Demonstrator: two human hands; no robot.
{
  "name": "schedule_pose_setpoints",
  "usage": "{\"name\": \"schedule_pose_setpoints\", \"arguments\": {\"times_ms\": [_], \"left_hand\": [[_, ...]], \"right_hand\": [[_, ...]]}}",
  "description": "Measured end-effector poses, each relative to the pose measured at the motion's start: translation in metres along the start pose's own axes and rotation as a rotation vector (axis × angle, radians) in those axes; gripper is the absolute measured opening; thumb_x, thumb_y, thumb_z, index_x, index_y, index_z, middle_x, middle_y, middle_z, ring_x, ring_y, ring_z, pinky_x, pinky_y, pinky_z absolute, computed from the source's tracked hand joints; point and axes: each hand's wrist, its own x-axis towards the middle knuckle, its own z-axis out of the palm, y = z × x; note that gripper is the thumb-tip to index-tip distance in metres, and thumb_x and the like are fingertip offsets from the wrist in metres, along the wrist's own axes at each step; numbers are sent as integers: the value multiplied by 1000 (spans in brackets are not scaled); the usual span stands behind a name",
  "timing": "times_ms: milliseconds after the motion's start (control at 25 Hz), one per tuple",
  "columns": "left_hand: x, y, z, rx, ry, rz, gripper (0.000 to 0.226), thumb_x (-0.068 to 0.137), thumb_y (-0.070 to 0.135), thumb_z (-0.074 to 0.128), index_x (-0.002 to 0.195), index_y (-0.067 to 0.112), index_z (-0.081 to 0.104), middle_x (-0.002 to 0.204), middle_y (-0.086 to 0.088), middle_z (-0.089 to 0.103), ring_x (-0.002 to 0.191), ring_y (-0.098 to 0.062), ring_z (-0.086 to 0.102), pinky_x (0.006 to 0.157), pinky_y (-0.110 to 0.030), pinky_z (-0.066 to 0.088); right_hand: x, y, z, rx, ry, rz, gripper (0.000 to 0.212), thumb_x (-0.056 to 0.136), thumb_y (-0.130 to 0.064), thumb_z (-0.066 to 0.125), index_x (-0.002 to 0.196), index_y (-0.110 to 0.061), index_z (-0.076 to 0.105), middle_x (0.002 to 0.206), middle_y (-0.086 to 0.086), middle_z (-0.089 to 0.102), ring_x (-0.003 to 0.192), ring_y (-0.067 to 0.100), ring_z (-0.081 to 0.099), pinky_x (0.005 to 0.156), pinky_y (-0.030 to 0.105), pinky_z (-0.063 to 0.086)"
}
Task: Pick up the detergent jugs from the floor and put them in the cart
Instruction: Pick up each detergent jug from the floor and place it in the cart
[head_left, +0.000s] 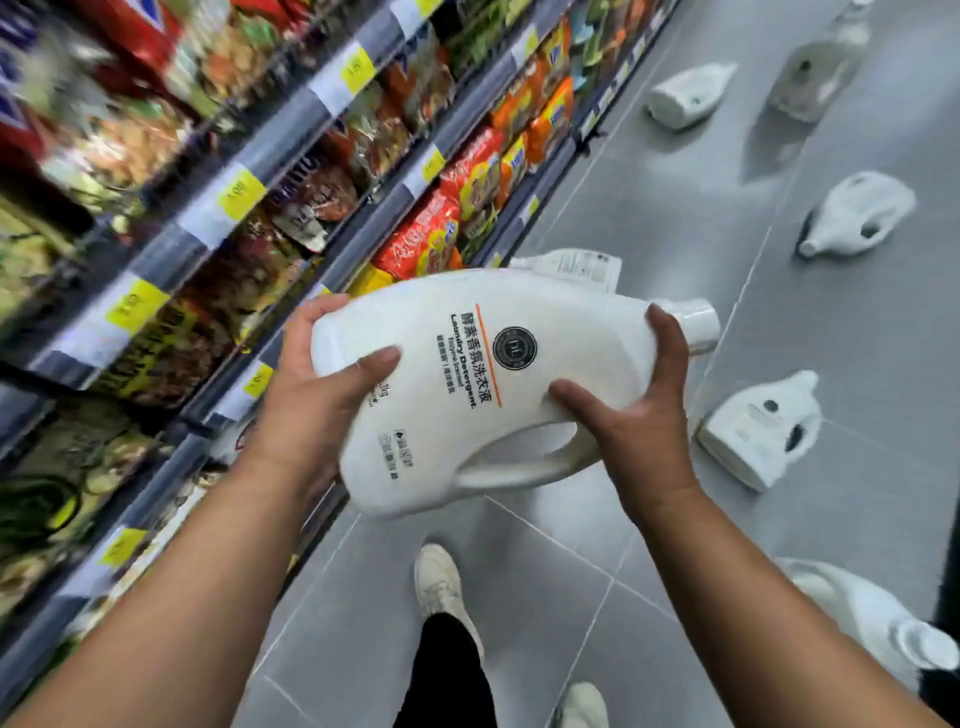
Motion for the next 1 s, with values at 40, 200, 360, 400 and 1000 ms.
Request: {"name": "schedule_pose_setpoints", "arguments": {"times_ms": [40,200,360,400,1000], "left_hand": [[-27,45,-12,-25,37,43,53,76,0,73,113,31,50,99,7,63,73,-10,65,57,-26,55],[-125,189,-60,-134,198,234,58,72,3,78,115,28,48,100,5,65,77,-14,66,63,-30,57],[-244,288,-124,-182,358,417,62,65,9,83,115,28,51,88,12,71,76,-13,69,60,-31,56],[-276,303,-141,-193,409,456,60,63,11,83,112,30,53,89,11,71,75,-14,68,60,-31,56],[-751,236,-384,-226,1126,500,53,67,11,78,109,32,54,108,-2,67,93,-28,67,76,-48,57]], "right_hand": [[-11,-51,-1,6,-37,-64,91,47,-54,80,122,-63,29,134,-27,39,123,4,44,109,32,39],[-50,-220,8,64,-220,-324,95,58,-39,87,134,-46,30,136,-25,35,122,-7,42,105,17,37],[-126,-340,33,163,-432,-509,100,61,-35,89,140,-42,29,137,-21,38,114,-5,47,91,5,40],[-150,-362,42,173,-496,-546,100,61,-35,89,139,-45,28,136,-21,38,115,-3,47,91,9,42],[-618,-385,194,282,-1224,-546,95,61,-39,80,139,-47,26,121,-37,35,100,-31,40,78,-2,36]]}}
